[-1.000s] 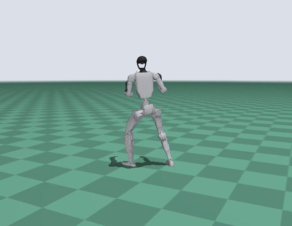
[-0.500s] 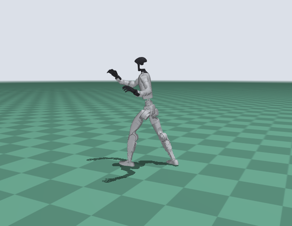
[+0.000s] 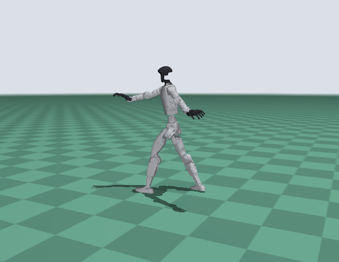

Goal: Kungfu

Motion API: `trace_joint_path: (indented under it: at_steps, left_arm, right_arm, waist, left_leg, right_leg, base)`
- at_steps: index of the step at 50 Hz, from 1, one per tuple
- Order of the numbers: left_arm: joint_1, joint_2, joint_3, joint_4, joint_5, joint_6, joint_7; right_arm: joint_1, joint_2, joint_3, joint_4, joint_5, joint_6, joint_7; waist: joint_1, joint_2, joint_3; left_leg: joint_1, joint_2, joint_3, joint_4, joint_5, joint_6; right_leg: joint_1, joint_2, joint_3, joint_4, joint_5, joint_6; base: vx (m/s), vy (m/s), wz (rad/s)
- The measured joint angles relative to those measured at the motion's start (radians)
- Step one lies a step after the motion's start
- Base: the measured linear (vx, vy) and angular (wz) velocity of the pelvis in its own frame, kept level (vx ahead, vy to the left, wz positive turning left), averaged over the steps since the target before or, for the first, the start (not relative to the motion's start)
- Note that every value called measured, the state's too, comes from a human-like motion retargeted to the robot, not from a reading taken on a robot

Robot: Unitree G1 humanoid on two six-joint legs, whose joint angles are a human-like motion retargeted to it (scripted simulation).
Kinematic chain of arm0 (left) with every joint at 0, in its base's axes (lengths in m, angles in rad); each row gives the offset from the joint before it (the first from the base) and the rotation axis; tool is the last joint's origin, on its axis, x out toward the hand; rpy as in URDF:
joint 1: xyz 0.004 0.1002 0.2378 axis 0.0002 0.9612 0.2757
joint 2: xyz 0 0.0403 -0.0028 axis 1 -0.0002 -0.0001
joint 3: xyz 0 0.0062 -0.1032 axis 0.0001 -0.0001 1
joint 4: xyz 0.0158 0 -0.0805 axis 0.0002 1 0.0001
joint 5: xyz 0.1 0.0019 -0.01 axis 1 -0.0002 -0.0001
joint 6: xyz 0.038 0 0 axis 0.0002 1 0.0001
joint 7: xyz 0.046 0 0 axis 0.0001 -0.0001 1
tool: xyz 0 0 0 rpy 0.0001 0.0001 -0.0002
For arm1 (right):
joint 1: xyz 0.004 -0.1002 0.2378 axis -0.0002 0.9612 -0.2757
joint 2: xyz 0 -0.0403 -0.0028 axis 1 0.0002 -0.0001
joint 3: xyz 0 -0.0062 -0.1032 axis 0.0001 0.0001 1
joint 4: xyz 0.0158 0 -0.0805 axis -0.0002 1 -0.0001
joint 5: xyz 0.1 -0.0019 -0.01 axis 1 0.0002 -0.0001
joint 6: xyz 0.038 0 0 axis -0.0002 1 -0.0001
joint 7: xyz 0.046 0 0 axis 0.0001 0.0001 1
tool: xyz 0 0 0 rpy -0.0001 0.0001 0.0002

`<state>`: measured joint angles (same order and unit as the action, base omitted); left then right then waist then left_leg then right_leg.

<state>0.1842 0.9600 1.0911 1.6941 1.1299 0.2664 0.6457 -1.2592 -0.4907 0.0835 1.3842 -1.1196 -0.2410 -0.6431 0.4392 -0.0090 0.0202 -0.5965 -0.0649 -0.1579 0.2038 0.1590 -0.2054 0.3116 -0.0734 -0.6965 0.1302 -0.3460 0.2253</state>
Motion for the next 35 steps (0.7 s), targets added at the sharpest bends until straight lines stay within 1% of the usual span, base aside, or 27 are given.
trace_joint_path:
  at_steps: [3,7,10,13,15,18,21,23,25,27,29,32,35]
  left_arm:
    - [-0.049,-0.027,-0.03,-0.088,-0.031,-0.065,0.022]
    - [-0.127,-0.054,-0.09,-0.206,-0.146,-0.182,-0.047]
    - [-0.187,-0.066,-0.179,-0.357,-0.206,-0.272,-0.078]
    - [-0.265,-0.083,-0.291,-0.576,-0.241,-0.318,-0.087]
    - [-0.34,-0.087,-0.395,-0.715,-0.273,-0.37,-0.1]
    - [-0.482,-0.099,-0.567,-0.913,-0.324,-0.527,-0.187]
    - [-0.62,-0.114,-0.736,-1.08,-0.383,-0.694,-0.325]
    - [-0.696,-0.13,-0.841,-1.159,-0.43,-0.765,-0.425]
    - [-0.755,-0.163,-0.927,-1.203,-0.461,-0.792,-0.492]
    - [-0.788,-0.194,-0.989,-1.227,-0.474,-0.818,-0.532]
    - [-0.799,-0.219,-1.03,-1.243,-0.483,-0.854,-0.565]
    - [-0.777,-0.237,-1.072,-1.268,-0.514,-0.914,-0.611]
    - [-0.73,-0.235,-1.093,-1.301,-0.568,-0.97,-0.647]
  right_arm:
    - [0.013,0.01,0.006,-0.024,-0.001,-0.009,-0.012]
    - [0.02,0.026,0.04,-0.063,-0.021,-0.038,0.002]
    - [0.023,0.034,0.057,-0.082,-0.044,-0.044,0.026]
    - [0.031,0.036,0.066,-0.098,-0.059,-0.053,0.051]
    - [0.035,0.041,0.076,-0.109,-0.06,-0.066,0.061]
    - [0.04,0.055,0.098,-0.14,-0.057,-0.099,0.092]
    - [0.05,0.089,0.136,-0.197,-0.032,-0.126,0.147]
    - [0.061,0.128,0.173,-0.247,0.006,-0.138,0.195]
    - [0.076,0.172,0.224,-0.307,0.042,-0.158,0.252]
    - [0.096,0.21,0.277,-0.374,0.044,-0.197,0.303]
    - [0.122,0.245,0.316,-0.439,0.016,-0.231,0.316]
    - [0.162,0.288,0.359,-0.516,-0.038,-0.267,0.264]
    - [0.196,0.331,0.391,-0.559,-0.058,-0.307,0.194]
  waist:
    - [-0.004,0.0,0.0]
    - [-0.029,0.01,0.0]
    - [-0.039,0.012,0.0]
    - [-0.04,0.009,-0.002]
    - [-0.042,0.006,-0.003]
    - [-0.047,0.006,-0.006]
    - [-0.062,0.009,-0.007]
    - [-0.083,0.012,-0.006]
    - [-0.114,0.018,-0.003]
    - [-0.15,0.027,0.0]
    - [-0.187,0.035,0.004]
    - [-0.245,0.046,0.006]
    - [-0.306,0.06,0.013]
  left_leg:
    - [0.002,0.006,0.001,0.003,-0.002,0.004]
    - [0.002,0.016,0.01,0.014,-0.005,0.014]
    - [-0.002,0.025,0.025,0.024,-0.011,0.023]
    - [-0.008,0.034,0.039,0.034,-0.026,0.035]
    - [-0.011,0.04,0.05,0.041,-0.037,0.037]
    - [-0.015,0.055,0.072,0.054,-0.061,0.03]
    - [-0.014,0.086,0.11,0.07,-0.103,0.015]
    - [-0.009,0.116,0.144,0.082,-0.132,0.011]
    - [-0.002,0.149,0.182,0.093,-0.157,0.016]
    - [0.008,0.186,0.226,0.105,-0.18,0.026]
    - [0.019,0.227,0.274,0.117,-0.2,0.037]
    - [0.041,0.293,0.352,0.129,-0.229,0.047]
    - [0.08,0.356,0.422,0.124,-0.254,0.043]
  right_leg:
    - [0.0,-0.002,0.001,0.001,0.004,0.001]
    - [0.003,0.0,0.002,0.001,0.014,0.006]
    - [0.0,-0.003,0.006,-0.001,0.019,0.007]
    - [-0.007,-0.007,0.009,-0.006,0.024,0.007]
    - [-0.011,-0.01,0.015,-0.01,0.026,0.006]
    - [-0.018,-0.01,0.027,-0.017,0.028,0.0]
    - [-0.03,-0.009,0.052,-0.025,0.036,-0.011]
    - [-0.04,-0.012,0.072,-0.031,0.047,-0.018]
    - [-0.053,-0.019,0.092,-0.036,0.059,-0.026]
    - [-0.074,-0.031,0.113,-0.038,0.073,-0.035]
    - [-0.1,-0.045,0.134,-0.038,0.086,-0.044]
    - [-0.148,-0.068,0.162,-0.033,0.112,-0.05]
    - [-0.205,-0.09,0.186,-0.019,0.155,-0.04]
  base:
    - [-0.01,-0.03,-0.2]
    - [0.01,-0.01,-0.05]
    - [0.04,-0.03,-0.28]
    - [0.07,-0.03,-0.31]
    - [0.08,-0.03,-0.32]
    - [0.12,-0.04,-0.4]
    - [0.1,-0.09,-0.68]
    - [0.04,-0.13,-1.06]
    - [-0.01,-0.13,-1.3]
    - [-0.05,-0.12,-1.52]
    - [-0.1,-0.2,-1.67]
    - [-0.18,-0.22,-1.8]
    - [-0.24,-0.24,-1.96]
